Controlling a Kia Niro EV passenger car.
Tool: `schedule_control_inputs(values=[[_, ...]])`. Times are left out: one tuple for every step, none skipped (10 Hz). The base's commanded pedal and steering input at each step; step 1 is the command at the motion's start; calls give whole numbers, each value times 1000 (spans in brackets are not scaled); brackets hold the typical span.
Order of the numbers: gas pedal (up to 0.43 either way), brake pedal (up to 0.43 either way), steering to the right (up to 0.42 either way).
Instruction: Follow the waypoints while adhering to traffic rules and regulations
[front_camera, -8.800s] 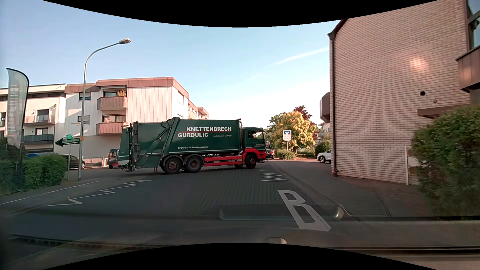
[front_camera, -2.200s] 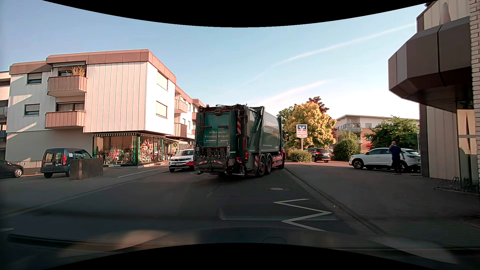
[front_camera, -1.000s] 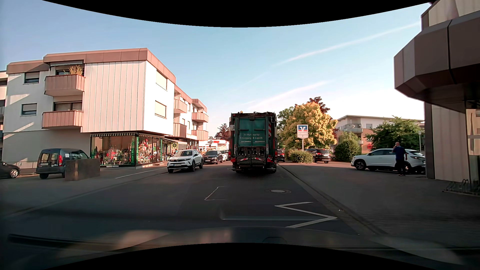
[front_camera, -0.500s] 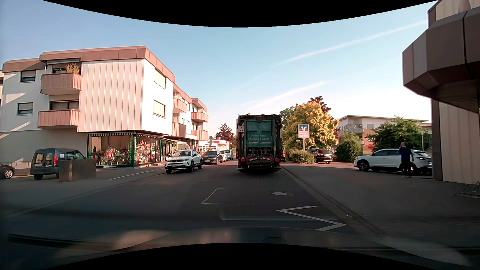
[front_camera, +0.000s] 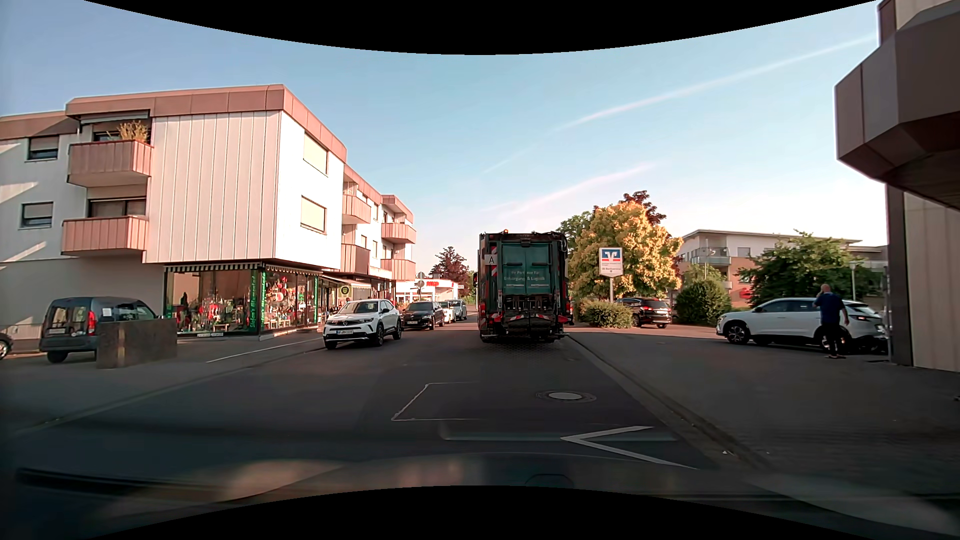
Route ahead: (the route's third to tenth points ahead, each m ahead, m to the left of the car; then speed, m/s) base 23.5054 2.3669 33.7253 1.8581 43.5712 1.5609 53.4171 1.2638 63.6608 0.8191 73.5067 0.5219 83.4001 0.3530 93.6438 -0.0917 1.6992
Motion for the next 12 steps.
schedule_control_inputs(values=[[157, 0, -14], [157, 0, -14], [157, 0, -13], [157, 0, -13], [157, 0, -13], [157, 0, -13], [157, 0, -13], [157, 0, -13], [157, 0, -13], [157, 0, -12], [157, 0, -12], [150, 0, -12]])
